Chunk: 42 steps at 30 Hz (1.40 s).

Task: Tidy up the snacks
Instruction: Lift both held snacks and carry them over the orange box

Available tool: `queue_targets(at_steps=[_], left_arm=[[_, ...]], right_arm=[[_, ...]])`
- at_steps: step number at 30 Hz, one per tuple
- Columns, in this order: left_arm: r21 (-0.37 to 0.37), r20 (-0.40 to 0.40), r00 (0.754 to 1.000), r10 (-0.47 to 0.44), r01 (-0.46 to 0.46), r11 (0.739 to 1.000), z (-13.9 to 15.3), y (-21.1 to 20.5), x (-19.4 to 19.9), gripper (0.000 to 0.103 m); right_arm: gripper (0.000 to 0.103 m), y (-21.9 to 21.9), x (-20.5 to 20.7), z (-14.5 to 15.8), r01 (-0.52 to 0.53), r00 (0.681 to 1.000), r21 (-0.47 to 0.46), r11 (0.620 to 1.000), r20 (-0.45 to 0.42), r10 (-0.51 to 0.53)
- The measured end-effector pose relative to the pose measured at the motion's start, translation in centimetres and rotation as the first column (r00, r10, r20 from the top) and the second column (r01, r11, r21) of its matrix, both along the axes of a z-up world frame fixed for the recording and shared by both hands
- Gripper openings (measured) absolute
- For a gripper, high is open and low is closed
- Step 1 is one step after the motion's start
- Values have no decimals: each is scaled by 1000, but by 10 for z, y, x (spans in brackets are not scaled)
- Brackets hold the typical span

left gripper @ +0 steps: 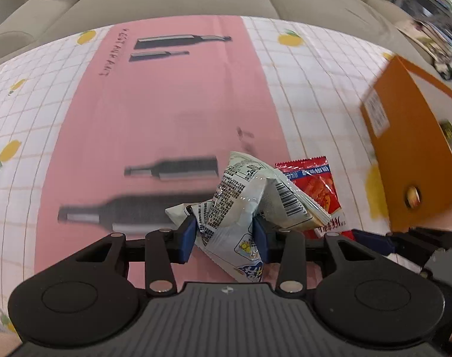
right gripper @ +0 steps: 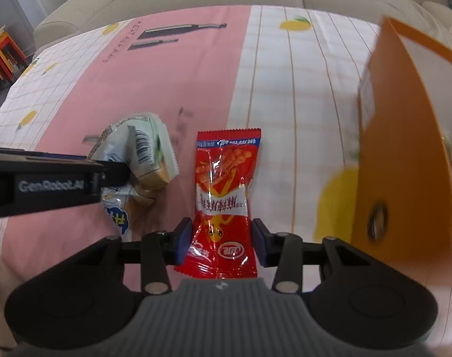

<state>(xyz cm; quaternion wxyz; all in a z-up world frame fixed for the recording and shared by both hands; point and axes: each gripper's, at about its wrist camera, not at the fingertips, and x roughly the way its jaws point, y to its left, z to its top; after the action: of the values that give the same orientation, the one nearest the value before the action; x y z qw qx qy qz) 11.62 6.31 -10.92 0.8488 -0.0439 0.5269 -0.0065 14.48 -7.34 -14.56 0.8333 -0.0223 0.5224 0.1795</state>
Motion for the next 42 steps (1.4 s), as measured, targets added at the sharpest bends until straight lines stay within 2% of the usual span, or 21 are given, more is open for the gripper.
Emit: queue_targets(at_steps=[7, 10, 12, 13, 16, 21, 24, 26, 29, 31, 34, 37, 40, 42], left_arm=[[-23, 54, 994, -97, 98, 995, -5, -15, -38, 49], [30, 95, 981, -169, 166, 986, -4, -23, -45, 58], [78, 125, 965, -229, 220, 972, 1, -27, -49, 69], [101, 141, 953, -270, 258, 961, 4, -30, -51, 73], [169, 165, 911, -377, 350, 921, 9, -40, -57, 76], [276, 143, 853, -502, 453, 848, 0, -58, -60, 78], [331, 120, 828, -547, 487, 809, -8, -70, -60, 78], [366, 94, 807, -583, 516, 774, -14, -78, -60, 83], [433, 39, 786, -617, 544, 719, -27, -89, -61, 84], [449, 15, 778, -628, 556, 700, -34, -93, -62, 85], [450, -15, 787, -617, 556, 699, -44, -94, -61, 85], [426, 11, 809, -588, 528, 734, -45, -90, -59, 81], [414, 29, 822, -569, 509, 755, -43, -88, -58, 76], [393, 47, 835, -549, 490, 779, -40, -84, -58, 72]], right_arm=[[43, -26, -32, -7, 23, 1000, 5, 1000, 8, -23], [47, -32, -32, -9, 35, 999, 24, 999, 13, -35], [49, -33, -31, -9, 35, 999, 21, 999, 17, -36], [52, -33, -33, -7, 34, 999, 19, 999, 23, -34], [58, -37, -33, -3, 30, 999, 29, 999, 41, -31], [60, -52, -32, 3, 49, 997, 52, 997, 56, -52], [60, -63, -28, 4, 85, 995, 95, 992, 45, -89], [60, -67, -25, 2, 98, 994, 118, 988, 31, -102], [60, -67, -24, -1, 99, 995, 120, 988, 18, -102], [60, -65, -23, -2, 93, 995, 122, 988, 20, -96], [60, -64, -22, -4, 85, 996, 132, 988, 23, -89], [60, -64, -21, -5, 83, 996, 139, 987, 15, -86], [60, -62, -21, -7, 78, 997, 138, 987, 8, -80], [60, -60, -21, -9, 72, 997, 137, 988, 6, -73]])
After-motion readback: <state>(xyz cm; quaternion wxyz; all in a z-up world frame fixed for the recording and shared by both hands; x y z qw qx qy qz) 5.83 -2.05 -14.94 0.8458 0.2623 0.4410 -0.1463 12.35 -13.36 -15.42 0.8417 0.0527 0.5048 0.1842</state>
